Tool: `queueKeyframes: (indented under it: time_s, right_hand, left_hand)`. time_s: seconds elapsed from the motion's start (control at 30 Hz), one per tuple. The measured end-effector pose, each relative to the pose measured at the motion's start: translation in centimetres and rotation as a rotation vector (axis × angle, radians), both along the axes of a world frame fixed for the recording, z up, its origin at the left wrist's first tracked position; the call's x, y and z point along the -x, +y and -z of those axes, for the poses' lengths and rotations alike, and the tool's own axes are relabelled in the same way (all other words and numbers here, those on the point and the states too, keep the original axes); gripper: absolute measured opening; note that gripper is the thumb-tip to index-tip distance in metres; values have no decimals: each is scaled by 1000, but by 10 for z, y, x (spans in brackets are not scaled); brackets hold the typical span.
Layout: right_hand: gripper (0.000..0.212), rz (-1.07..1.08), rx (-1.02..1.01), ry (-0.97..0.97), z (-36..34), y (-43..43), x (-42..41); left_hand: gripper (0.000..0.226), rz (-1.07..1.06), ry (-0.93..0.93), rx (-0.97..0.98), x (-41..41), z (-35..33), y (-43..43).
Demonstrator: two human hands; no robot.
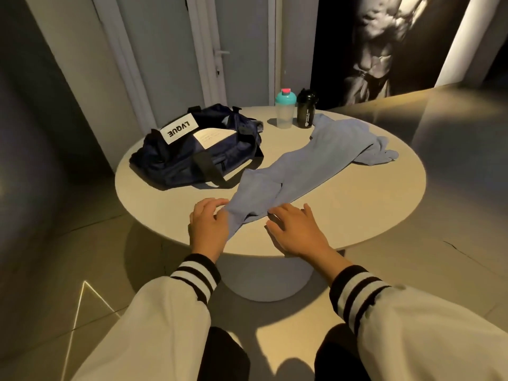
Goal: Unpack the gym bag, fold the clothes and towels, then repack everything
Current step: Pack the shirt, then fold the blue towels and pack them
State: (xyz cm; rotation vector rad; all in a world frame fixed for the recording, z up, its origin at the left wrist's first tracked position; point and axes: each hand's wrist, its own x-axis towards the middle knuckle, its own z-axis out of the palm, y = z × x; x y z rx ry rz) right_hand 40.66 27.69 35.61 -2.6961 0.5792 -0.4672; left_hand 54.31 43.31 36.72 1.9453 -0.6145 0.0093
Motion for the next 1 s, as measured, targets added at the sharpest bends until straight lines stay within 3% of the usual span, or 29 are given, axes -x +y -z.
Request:
queueKeyframes:
  time_s: [0.13, 0.23, 0.3, 0.47, 0.53, 0.63, 0.73, 0.87, 1.0]
  right_hand:
    - [51, -8, 46, 68, -1, -4, -4]
    - [59, 23, 42, 136, -1, -8, -10]
    - [63, 35, 36, 185, 2, -11, -14]
    - [52, 45, 77, 150, 4, -12, -13]
    - [46, 46, 78, 111, 6, -11, -12]
    - [40, 62, 110, 71, 8, -11, -14]
    - [43, 43, 155, 52, 5, -8, -25]
    - [37, -35, 53, -95, 0, -1, -28]
    - [41, -149, -105, -78, -5, 3, -21]
  left_hand:
    - [23, 250, 98, -49, 7, 1, -25]
    - [23, 257, -120, -291, 4, 8, -33]
    - [17, 205, -163, -352, 2, 11, -34]
    - [8, -3, 123, 77, -3, 4, -21]
    - [14, -94, 209, 216, -11, 1, -13]
    - [32, -215, 366, 321, -20, -4, -9]
    - [30, -194, 428, 414, -22, -6, -10]
    - [35, -203, 292, 284, -44, 0, -1]
    - [42, -261, -12, -224, -44, -1, 2]
